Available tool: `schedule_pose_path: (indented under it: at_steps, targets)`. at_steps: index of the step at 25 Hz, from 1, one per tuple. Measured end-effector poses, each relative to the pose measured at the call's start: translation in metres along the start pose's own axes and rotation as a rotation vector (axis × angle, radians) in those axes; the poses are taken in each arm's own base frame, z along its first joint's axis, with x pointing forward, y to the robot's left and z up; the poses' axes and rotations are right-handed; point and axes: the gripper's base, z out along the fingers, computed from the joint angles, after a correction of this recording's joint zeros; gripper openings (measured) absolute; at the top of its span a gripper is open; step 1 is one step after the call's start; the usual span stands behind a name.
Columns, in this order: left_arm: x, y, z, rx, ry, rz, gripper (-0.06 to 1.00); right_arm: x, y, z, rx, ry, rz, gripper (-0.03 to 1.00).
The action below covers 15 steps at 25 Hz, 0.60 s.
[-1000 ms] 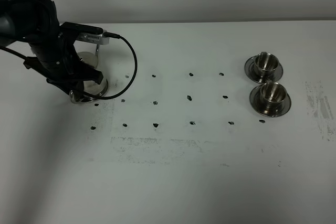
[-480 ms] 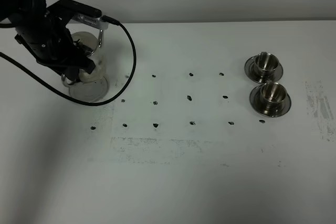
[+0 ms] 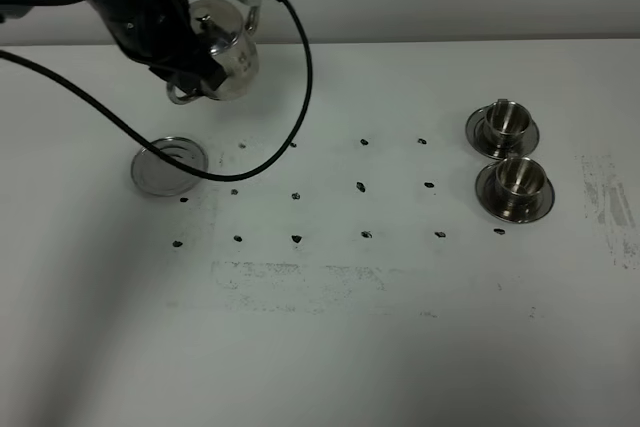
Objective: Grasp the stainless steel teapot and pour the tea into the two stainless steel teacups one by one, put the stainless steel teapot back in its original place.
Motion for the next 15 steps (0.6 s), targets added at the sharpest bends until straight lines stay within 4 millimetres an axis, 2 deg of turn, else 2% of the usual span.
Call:
schedule_pose_path:
  at_steps: [8,11,15]
  targets:
    - [-0.065,-0.019,0.037,0.024,-0.116,0.111,0.17,0.0,0.0,0.0,0.0,0.0,0.0,0.53]
    - [-0.078,-0.027,0.045,0.011,-0.163,0.141,0.17,0.0,0.0,0.0,0.0,0.0,0.0,0.53]
    - [-0.086,-0.042,0.051,0.015,-0.173,0.218,0.17,0.0,0.0,0.0,0.0,0.0,0.0,0.53]
